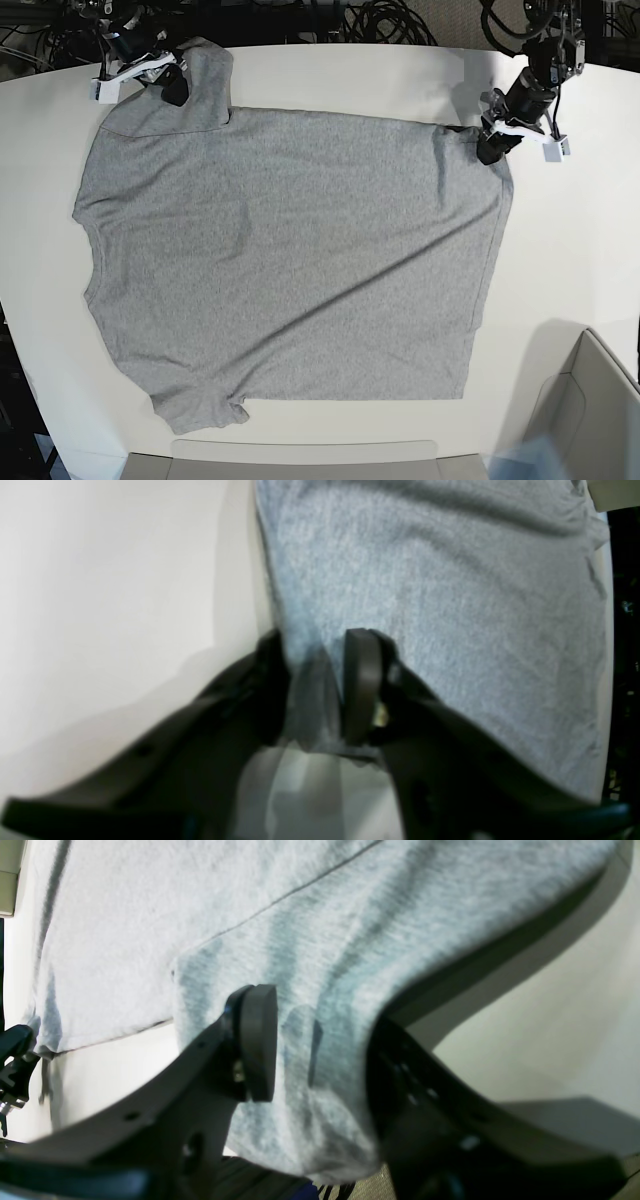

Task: Fold the T-shirt properly
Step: 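Close both grippers on the shoulder corners of the grey shirt, then lift the shoulder edge and fold it over toward the hem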

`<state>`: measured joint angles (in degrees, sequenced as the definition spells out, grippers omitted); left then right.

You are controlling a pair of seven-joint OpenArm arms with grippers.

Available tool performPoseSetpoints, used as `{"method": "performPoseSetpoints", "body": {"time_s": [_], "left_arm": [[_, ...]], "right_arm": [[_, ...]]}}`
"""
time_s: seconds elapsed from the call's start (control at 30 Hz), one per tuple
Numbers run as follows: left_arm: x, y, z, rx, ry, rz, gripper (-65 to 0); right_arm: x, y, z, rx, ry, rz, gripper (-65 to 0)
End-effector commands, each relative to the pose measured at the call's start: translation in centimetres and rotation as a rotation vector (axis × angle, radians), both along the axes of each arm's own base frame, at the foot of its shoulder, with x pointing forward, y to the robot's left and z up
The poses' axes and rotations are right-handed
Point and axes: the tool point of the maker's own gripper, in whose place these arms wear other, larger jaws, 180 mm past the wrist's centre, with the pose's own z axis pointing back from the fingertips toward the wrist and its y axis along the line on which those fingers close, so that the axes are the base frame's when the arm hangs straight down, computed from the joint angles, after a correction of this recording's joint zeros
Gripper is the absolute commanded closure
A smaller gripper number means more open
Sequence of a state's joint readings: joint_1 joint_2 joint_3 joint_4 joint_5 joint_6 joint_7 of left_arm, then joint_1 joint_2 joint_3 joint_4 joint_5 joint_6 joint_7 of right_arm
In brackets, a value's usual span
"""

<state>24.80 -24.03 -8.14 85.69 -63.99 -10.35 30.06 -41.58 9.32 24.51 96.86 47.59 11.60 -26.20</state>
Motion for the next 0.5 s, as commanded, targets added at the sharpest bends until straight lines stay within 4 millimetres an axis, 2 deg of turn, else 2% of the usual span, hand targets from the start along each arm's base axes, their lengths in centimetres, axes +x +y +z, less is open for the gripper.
{"method": "performPoseSetpoints", "body": {"time_s": [0.0, 0.1, 0.2, 0.27, 0.33, 0.47], "left_arm": [[-0.8, 0.4, -0.6, 0.016, 0.046, -0.009, -11.7], [-0.8, 0.6, -0.6, 0.019, 0.048, -0.005, -1.2], [-0.5, 0.4, 0.0, 0.021, 0.031, -0.016, 0.0], [-1.2, 0.2, 0.5, 0.025, 0.029, -0.024, 0.0], [-1.4, 0.9, 1.5, 0.042, 0.008, -0.009, 0.0], [-2.5, 3.1, 2.4, 0.078, 0.006, 0.038, 0.0]], "right_arm": [[-0.7, -0.3, -0.4, -0.021, 0.036, 0.011, -13.8], [-0.6, -0.5, -0.2, -0.025, 0.032, 0.007, -0.5], [-0.3, -1.4, 0.4, -0.051, 0.018, 0.010, 0.0], [-0.1, -1.6, 1.1, -0.065, 0.001, 0.016, 0.0], [0.0, -2.1, 2.0, -0.083, -0.016, 0.014, 0.0], [0.3, -3.5, 4.1, -0.131, -0.060, -0.006, 0.0]]}}
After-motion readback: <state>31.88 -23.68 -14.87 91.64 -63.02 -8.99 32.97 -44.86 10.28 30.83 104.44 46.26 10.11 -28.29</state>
